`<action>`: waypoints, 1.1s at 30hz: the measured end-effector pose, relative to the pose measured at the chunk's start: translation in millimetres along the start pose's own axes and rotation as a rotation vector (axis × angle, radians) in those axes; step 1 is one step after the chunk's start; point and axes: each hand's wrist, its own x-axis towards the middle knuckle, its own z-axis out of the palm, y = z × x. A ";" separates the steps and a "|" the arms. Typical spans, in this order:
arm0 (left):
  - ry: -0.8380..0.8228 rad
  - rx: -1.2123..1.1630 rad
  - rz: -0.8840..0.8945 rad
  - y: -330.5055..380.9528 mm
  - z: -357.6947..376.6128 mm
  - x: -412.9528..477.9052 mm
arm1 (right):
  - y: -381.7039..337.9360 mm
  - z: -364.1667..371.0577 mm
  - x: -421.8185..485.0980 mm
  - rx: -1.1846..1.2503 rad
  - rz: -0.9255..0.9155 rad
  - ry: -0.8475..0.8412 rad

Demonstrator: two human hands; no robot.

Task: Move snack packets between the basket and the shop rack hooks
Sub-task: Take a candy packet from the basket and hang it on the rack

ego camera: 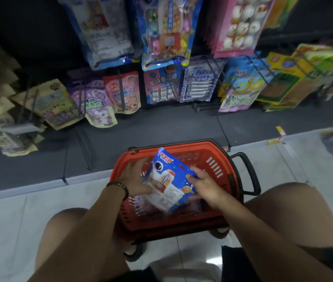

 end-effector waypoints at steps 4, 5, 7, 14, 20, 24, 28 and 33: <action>-0.124 -0.291 0.113 17.8 -14.6 -25.8 | -40.8 -14.0 -33.4 -0.054 -0.141 -0.073; -0.136 -0.365 0.135 23.5 -16.9 -33.3 | -50.3 -15.0 -41.7 -0.040 -0.172 -0.069; -0.109 -0.513 0.172 39.0 -17.3 -52.3 | -65.0 -16.9 -56.7 0.012 -0.218 -0.039; 0.133 -0.827 0.239 98.8 -10.5 -114.8 | -85.9 -28.4 -101.1 0.073 -0.324 -0.114; 0.227 -0.771 0.253 130.0 -23.6 -128.5 | -86.3 -31.5 -129.3 0.146 -0.372 -0.121; 0.610 -0.425 0.193 137.0 -18.3 -131.0 | -89.4 -27.0 -135.6 0.147 -0.446 -0.023; 0.705 -0.164 0.360 151.8 -9.0 -145.7 | -100.1 -14.5 -139.6 0.083 -0.520 0.089; 0.379 -0.576 0.379 173.9 9.9 -149.6 | -115.1 7.7 -148.9 -0.024 -0.625 0.084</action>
